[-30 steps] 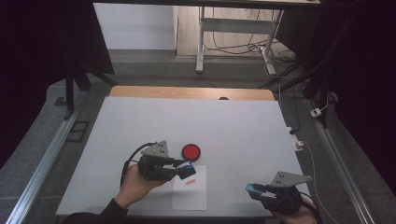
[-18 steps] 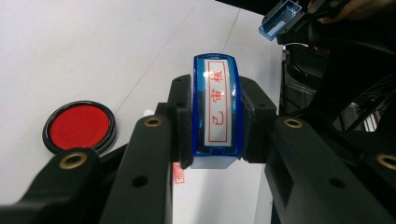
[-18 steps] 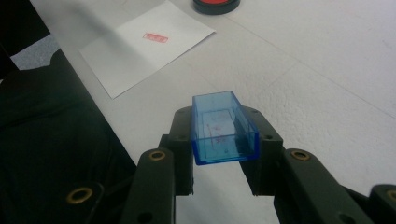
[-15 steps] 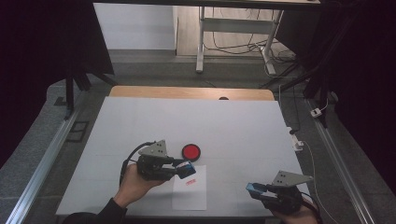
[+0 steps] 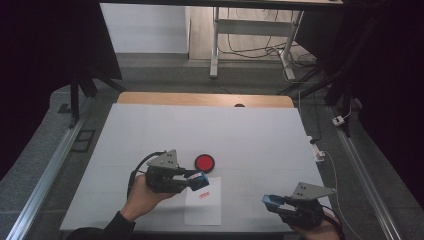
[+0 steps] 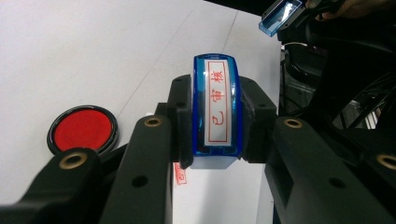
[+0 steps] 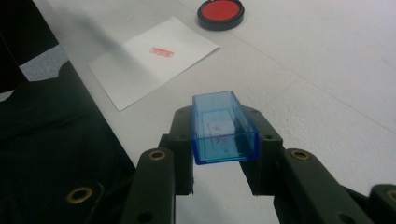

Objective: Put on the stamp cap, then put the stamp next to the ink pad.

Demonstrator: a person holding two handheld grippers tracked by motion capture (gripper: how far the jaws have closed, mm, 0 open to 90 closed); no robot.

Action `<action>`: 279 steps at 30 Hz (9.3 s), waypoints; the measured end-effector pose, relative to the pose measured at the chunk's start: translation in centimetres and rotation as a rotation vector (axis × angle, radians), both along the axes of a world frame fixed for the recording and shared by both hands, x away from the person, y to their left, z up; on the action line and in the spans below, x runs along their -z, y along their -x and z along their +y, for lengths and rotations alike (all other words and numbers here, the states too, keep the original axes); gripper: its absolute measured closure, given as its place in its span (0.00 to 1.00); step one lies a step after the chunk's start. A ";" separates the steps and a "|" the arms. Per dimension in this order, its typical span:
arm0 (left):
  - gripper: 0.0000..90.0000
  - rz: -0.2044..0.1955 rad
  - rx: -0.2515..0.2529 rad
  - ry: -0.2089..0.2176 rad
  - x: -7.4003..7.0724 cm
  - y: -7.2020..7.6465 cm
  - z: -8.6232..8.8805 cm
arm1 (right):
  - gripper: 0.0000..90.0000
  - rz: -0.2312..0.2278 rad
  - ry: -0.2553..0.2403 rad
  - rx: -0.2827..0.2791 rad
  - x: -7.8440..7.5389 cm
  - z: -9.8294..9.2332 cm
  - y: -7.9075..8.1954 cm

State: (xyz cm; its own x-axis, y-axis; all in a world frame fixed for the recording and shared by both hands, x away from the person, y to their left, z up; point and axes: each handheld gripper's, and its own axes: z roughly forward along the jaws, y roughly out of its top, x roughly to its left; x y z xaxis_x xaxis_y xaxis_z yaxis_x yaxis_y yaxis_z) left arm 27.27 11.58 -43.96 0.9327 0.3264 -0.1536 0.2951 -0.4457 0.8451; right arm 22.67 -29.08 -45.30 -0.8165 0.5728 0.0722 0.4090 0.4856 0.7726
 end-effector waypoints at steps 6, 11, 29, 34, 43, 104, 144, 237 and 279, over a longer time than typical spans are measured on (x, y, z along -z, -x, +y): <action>0.77 -0.005 0.011 0.008 -0.1 0.0 0.0 | 0.76 -0.003 -0.011 -0.031 -0.1 0.5 -0.1; 0.77 -0.012 0.022 0.006 -0.2 0.0 0.0 | 0.76 -0.002 -0.024 -0.061 -0.2 1.1 -0.2; 0.77 -0.022 0.049 0.023 -0.3 0.0 0.1 | 0.76 0.041 -0.045 -0.189 0.1 4.4 -1.1; 0.77 -0.024 0.053 0.026 -0.3 0.0 0.2 | 0.76 0.023 -0.051 -0.218 0.1 5.2 -1.4; 0.77 -0.038 0.065 0.021 -0.6 0.0 0.2 | 0.76 0.014 -0.046 -0.267 0.4 6.5 -1.9; 0.78 -0.152 0.256 0.036 -0.9 0.9 -0.5 | 0.76 -0.022 -0.109 -0.495 1.7 14.1 -4.4; 0.78 -0.150 0.310 0.098 -0.6 0.9 -0.5 | 0.77 -0.025 -0.201 -0.560 1.1 14.7 -4.3; 0.77 -0.089 0.096 -0.008 -1.4 0.3 0.7 | 0.10 0.003 -0.012 -0.132 0.4 8.6 -2.8; 0.77 -0.083 -0.067 -0.067 -1.3 -0.7 3.7 | 0.00 -0.016 0.060 0.179 0.7 1.9 -1.0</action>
